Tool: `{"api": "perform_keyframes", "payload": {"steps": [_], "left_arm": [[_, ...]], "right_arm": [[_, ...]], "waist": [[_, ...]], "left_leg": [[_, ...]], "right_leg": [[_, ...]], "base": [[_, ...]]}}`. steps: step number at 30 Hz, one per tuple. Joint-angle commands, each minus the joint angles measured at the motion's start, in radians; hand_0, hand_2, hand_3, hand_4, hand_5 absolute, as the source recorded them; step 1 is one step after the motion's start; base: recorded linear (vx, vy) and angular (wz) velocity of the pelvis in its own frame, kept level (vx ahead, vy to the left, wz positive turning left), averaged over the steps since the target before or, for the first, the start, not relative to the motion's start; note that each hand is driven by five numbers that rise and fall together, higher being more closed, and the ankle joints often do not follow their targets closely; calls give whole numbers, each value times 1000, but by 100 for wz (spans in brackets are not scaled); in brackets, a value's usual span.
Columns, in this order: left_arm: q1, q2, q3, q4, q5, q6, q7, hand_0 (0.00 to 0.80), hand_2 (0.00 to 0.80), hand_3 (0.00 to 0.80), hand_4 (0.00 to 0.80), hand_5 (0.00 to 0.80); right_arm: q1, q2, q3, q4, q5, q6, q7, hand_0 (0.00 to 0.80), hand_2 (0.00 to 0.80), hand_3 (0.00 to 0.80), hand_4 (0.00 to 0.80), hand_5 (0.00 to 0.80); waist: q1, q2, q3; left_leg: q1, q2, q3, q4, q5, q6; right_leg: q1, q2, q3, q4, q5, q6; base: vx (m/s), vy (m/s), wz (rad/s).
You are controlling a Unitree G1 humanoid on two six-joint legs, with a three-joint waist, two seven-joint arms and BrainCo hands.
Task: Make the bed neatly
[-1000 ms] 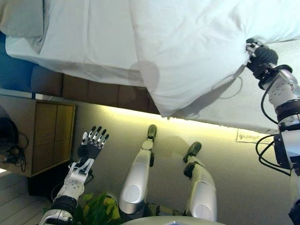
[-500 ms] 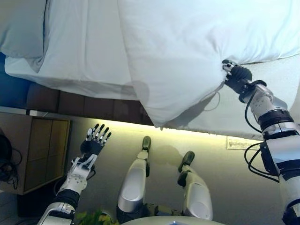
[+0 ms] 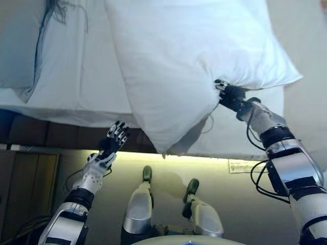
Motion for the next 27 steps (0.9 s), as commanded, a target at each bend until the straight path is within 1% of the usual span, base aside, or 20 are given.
{"api": "perform_keyframes", "payload": {"steps": [1,3,6,7,11,15,18,20,21,23,24,25,27], "left_arm": [[-34,-66,-97,122,90,81,42,0,0,0,0,0],[-54,-88,-127,144,131,123,36,0,0,0,0,0],[-88,-111,-167,162,115,196,54,0,0,0,0,0],[-101,-124,-178,171,99,227,68,0,0,0,0,0],[-139,-174,-211,200,22,290,90,0,0,0,0,0],[-164,-237,-243,243,-55,332,86,0,0,0,0,0],[-167,-284,-257,281,-142,371,80,0,0,0,0,0],[-163,-313,-261,308,-228,425,82,0,0,0,0,0],[-160,-319,-262,314,-249,439,87,0,0,0,0,0],[-149,-342,-262,342,-332,530,87,0,0,0,0,0],[-145,-347,-263,352,-332,551,72,0,0,0,0,0],[-137,-359,-270,367,-340,600,52,0,0,0,0,0],[-128,-371,-285,388,-344,639,25,0,0,0,0,0]], "right_arm": [[11,7,76,-90,26,-6,47,800,800,800,800,800],[10,27,95,-104,30,14,23,800,800,800,800,800],[15,53,114,-114,29,29,3,800,800,800,800,800],[17,64,120,-115,30,34,-1,800,800,800,800,800],[16,111,144,-135,42,51,-25,800,800,800,800,800],[17,162,174,-149,33,55,-31,800,800,800,800,800],[22,202,191,-159,23,58,-44,800,800,800,800,800],[24,230,199,-150,11,61,-51,800,800,800,800,800],[25,235,200,-148,10,60,-52,800,800,800,800,800],[31,259,205,-146,12,63,-63,800,800,800,800,800],[33,267,206,-146,12,62,-68,800,800,800,800,800],[36,279,208,-145,13,61,-75,800,800,800,800,800],[35,295,211,-134,11,54,-75,800,800,800,800,800]], "waist": [[-23,0,-192],[-31,-2,-228],[-43,-1,-263],[-48,-1,-274],[-64,-5,-298],[-81,-9,-311],[-90,-13,-317],[-94,-15,-321],[-94,-16,-320],[-96,-20,-320],[-97,-21,-321],[-98,-23,-320],[-97,-25,-316]], "left_leg": [[26,110,-2,33,-35,-77],[57,116,6,23,-40,-82],[92,122,12,8,-43,-87],[104,125,14,0,-43,-90],[128,132,20,-21,-42,-95],[136,139,21,-28,-39,-98],[145,145,24,-28,-41,-101],[151,149,26,-28,-43,-102],[153,149,26,-29,-44,-102],[159,151,28,-32,-47,-103],[160,151,29,-33,-48,-104],[160,153,31,-33,-49,-105],[157,155,33,-33,-48,-108]], "right_leg": [[0,-100,-8,41,-3,81],[27,-94,-4,29,-6,81],[55,-85,-4,18,-10,82],[65,-82,-6,11,-10,83],[86,-72,-10,-6,-12,86],[90,-63,-5,-2,-19,83],[96,-57,-2,3,-28,80],[101,-53,1,3,-33,78],[103,-52,2,2,-33,77],[107,-50,4,0,-35,78],[108,-49,5,-2,-34,78],[108,-48,5,-5,-34,79],[105,-48,5,-7,-32,80]], "base": [[203,27,-4],[208,17,-8],[168,6,-5],[134,-4,-10],[78,-26,-7],[52,-36,-1],[65,-48,0],[71,-45,-3],[68,-51,-2],[53,-52,-3],[35,-51,-5],[16,-44,-5],[-4,-52,-8]]}}
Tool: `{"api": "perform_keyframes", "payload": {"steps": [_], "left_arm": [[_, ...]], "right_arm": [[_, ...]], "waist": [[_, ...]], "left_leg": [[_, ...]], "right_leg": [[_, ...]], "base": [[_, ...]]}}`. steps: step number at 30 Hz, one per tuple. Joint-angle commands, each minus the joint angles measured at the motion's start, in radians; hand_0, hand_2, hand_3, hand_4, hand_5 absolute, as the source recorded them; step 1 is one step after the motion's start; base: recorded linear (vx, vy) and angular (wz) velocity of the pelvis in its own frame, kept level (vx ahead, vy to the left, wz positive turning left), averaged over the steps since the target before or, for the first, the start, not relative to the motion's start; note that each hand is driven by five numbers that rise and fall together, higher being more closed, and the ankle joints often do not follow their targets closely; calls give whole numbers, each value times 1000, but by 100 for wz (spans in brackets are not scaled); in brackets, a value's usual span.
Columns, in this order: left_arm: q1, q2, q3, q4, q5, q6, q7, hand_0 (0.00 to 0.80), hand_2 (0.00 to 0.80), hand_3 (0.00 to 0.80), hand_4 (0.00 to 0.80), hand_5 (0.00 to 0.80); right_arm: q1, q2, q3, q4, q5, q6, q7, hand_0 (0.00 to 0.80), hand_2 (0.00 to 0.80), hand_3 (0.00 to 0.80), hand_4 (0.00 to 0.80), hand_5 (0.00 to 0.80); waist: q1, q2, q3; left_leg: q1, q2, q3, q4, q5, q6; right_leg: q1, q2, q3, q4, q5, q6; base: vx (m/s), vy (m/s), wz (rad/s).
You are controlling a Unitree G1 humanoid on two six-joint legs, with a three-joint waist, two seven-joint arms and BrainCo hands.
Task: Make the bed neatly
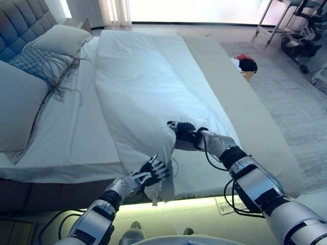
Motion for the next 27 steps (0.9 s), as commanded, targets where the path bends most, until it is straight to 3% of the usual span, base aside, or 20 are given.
{"api": "perform_keyframes", "payload": {"steps": [1,7,13,15,17,21,24,27], "left_arm": [[-72,-132,-98,130,-76,145,-96,0,0,0,0,0],[-61,-160,-92,159,-164,242,-161,0,0,0,0,0],[-41,-190,-128,128,-284,274,-154,0,0,0,0,0],[-33,-202,-146,119,-347,247,-140,0,0,0,0,0],[-30,-206,-161,103,-412,167,-166,0,0,0,0,0],[-35,-209,-153,46,-537,-103,-171,0,0,0,0,0],[-35,-218,-110,14,-562,-300,-184,0,0,0,0,0],[-38,-233,-59,-24,-562,-430,-184,0,0,0,0,0]], "right_arm": [[-76,44,21,-60,35,-51,41,800,800,800,800,800],[-81,73,28,-59,32,-42,36,800,800,800,800,800],[-69,87,34,-91,32,-45,14,800,800,800,800,800],[-69,93,33,-90,33,-51,11,800,800,800,800,800],[-72,95,36,-97,34,-49,7,800,800,800,800,800],[-70,91,38,-105,35,-47,8,800,800,800,800,800],[-63,78,34,-124,51,-45,-12,800,800,800,800,800],[-54,63,27,-150,75,-43,-34,800,800,800,800,800]], "waist": [[-3,-11,-43],[-11,-20,-40],[-19,-29,-31],[-19,-30,-27],[-21,-32,-22],[-20,-37,-18],[-17,-42,-13],[-13,-50,-11]], "left_leg": [[17,136,-10,-1,-25,-90],[14,143,0,-1,-30,-96],[2,153,8,-1,-28,-101],[0,156,7,-1,-27,-103],[-1,156,7,-1,-27,-103],[0,159,8,-1,-27,-105],[-2,161,4,-1,-26,-106],[-2,162,-1,-1,-26,-108]], "right_leg": [[-5,-71,-12,16,-16,87],[-12,-68,-4,7,-13,88],[-27,-63,3,5,-7,91],[-30,-63,4,7,-7,91],[-31,-62,7,7,-6,91],[-30,-59,12,6,-6,90],[-30,-57,10,7,-7,88],[-26,-57,4,7,-8,87]], "base": [[-13,-54,-8],[9,-41,-5],[-18,-41,-8],[-7,-16,-4],[-1,-7,-2],[1,-6,-2],[0,0,0],[0,0,0]]}}
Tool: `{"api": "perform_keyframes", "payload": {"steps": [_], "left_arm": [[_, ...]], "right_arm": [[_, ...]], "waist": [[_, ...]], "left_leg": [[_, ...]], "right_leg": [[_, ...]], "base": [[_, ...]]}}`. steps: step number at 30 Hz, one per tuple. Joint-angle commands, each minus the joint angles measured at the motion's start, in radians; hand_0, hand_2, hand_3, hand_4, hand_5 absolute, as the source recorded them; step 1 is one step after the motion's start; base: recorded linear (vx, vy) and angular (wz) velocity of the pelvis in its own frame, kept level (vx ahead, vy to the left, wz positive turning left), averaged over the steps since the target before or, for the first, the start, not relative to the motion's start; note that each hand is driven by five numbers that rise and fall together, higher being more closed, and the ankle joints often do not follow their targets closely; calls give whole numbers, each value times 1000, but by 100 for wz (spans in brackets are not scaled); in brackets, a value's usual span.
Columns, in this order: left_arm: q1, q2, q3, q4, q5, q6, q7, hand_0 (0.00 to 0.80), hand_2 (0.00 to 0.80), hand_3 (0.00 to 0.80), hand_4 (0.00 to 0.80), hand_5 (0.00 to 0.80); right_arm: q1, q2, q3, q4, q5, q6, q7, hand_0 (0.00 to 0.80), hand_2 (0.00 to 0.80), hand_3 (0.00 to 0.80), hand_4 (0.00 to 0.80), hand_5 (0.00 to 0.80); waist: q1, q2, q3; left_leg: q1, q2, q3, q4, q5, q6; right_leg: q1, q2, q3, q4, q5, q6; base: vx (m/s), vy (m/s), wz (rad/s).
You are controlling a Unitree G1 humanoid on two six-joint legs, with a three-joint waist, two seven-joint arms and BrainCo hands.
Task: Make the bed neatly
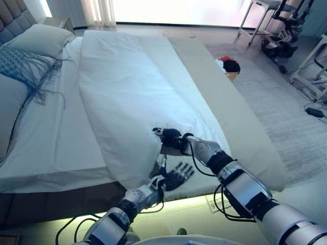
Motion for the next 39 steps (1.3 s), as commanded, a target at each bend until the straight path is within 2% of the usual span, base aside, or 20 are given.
{"api": "perform_keyframes", "payload": {"steps": [1,7,9,12,17,21,25,30,39], "left_arm": [[-84,-89,21,-16,-51,-155,-39,0,0,0,0,0],[-83,-112,94,-111,-51,-365,-20,0,0,0,0,0],[-81,-114,112,-134,-51,-412,-1,0,0,0,0,0],[-82,-113,134,-157,-51,-469,32,0,0,0,0,0],[-83,-111,130,-168,-51,-509,103,0,0,0,0,0],[-79,-113,94,-149,-51,-497,156,0,0,0,0,0],[-66,-120,17,-132,-51,-495,214,0,0,0,0,0],[-66,-128,-38,-106,-51,-466,245,0,0,0,0,0],[-84,-135,-69,-67,-51,-410,240,0,0,0,0,0]], "right_arm": [[-87,-32,-11,-86,79,-42,13,800,800,800,800,800],[-49,-57,-34,-117,95,-45,-2,800,800,800,800,800],[-34,-63,-41,-125,94,-45,-6,800,800,800,800,800],[-23,-69,-48,-129,93,-44,-14,800,800,800,800,800],[-18,-80,-53,-125,85,-37,-22,800,800,800,800,800],[-17,-81,-57,-114,87,-41,-32,800,800,800,800,800],[-16,-75,-58,-84,74,-59,-30,800,800,800,800,800],[-34,-73,-58,-46,63,-68,-24,800,800,800,800,800],[-70,-75,-60,12,56,-77,-20,800,800,800,800,800]], "waist": [[14,-12,18],[24,-24,17],[26,-27,16],[29,-30,15],[30,-26,13],[32,-22,10],[35,-13,8],[34,-3,3],[23,11,-9]], "left_leg": [[6,142,-38,-1,-16,-95],[14,143,-47,-1,-20,-98],[17,143,-49,-1,-21,-99],[22,143,-52,-1,-22,-100],[26,140,-57,-1,-23,-100],[27,137,-63,-1,-23,-100],[25,136,-68,-1,-21,-98],[27,134,-70,-1,-18,-97],[34,134,-66,-1,-14,-100]], "right_leg": [[7,-76,-31,7,-3,96],[23,-76,-47,6,-5,93],[28,-75,-52,5,-6,92],[35,-74,-55,4,-7,91],[43,-75,-60,3,-8,92],[47,-78,-65,3,-7,95],[47,-80,-71,3,-5,98],[50,-82,-76,5,-5,99],[55,-81,-74,3,-4,99]], "base": [[0,0,0],[0,0,0],[0,0,0],[10,-14,4],[3,0,5],[-5,0,2],[-28,-7,5],[-16,-9,2],[-6,-5,1]]}}
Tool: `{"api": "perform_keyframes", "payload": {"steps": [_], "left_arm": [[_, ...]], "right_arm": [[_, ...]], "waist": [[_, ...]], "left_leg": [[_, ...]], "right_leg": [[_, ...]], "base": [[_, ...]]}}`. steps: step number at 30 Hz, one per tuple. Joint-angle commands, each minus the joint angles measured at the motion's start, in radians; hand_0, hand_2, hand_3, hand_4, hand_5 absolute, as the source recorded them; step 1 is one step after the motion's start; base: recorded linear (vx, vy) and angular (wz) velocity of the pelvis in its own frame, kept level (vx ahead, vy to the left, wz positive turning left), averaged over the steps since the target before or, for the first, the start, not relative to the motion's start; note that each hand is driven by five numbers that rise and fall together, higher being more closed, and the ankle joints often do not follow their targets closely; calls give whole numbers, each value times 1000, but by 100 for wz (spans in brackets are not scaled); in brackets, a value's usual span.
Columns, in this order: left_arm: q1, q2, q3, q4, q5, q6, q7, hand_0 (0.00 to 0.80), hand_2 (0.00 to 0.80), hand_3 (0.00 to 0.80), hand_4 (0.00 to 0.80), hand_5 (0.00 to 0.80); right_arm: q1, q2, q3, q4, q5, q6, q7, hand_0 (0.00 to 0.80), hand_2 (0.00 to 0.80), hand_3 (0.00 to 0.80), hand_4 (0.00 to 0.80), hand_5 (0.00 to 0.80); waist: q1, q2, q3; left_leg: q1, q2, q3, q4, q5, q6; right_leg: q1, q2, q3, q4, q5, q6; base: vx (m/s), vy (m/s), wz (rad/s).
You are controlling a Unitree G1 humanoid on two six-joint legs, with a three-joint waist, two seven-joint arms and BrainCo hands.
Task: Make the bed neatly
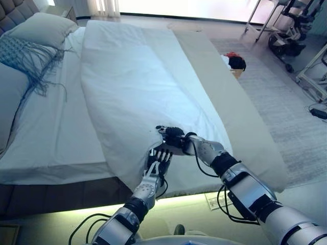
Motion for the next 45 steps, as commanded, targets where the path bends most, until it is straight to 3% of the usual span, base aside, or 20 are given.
{"api": "perform_keyframes", "payload": {"steps": [1,20,32,45], "left_arm": [[-100,-50,-74,73,-24,20,-20,0,0,0,0,0],[-147,-46,-66,17,-24,64,-16,0,0,0,0,0],[-140,-34,-111,54,-21,243,-63,0,0,0,0,0],[-116,-24,-139,104,26,347,-124,0,0,0,0,0]], "right_arm": [[-98,-38,-56,76,23,-76,40,800,800,800,800,800],[-113,-62,-69,109,22,-69,41,800,800,800,800,800],[-116,-52,-77,127,0,-85,61,800,800,800,800,800],[-123,-39,-75,131,-13,-81,60,800,800,800,800,800]], "waist": [[21,20,-64],[21,40,-69],[20,45,-72],[16,48,-66]], "left_leg": [[21,134,-29,-3,-13,-99],[30,131,-37,-3,-13,-98],[35,131,-35,-3,-14,-94],[36,131,-32,-3,-14,-93]], "right_leg": [[19,-81,-24,4,6,102],[30,-83,-35,5,6,104],[34,-79,-37,10,1,100],[31,-77,-31,13,-2,100]], "base": [[0,0,0],[0,0,0],[0,0,0],[0,0,0]]}}
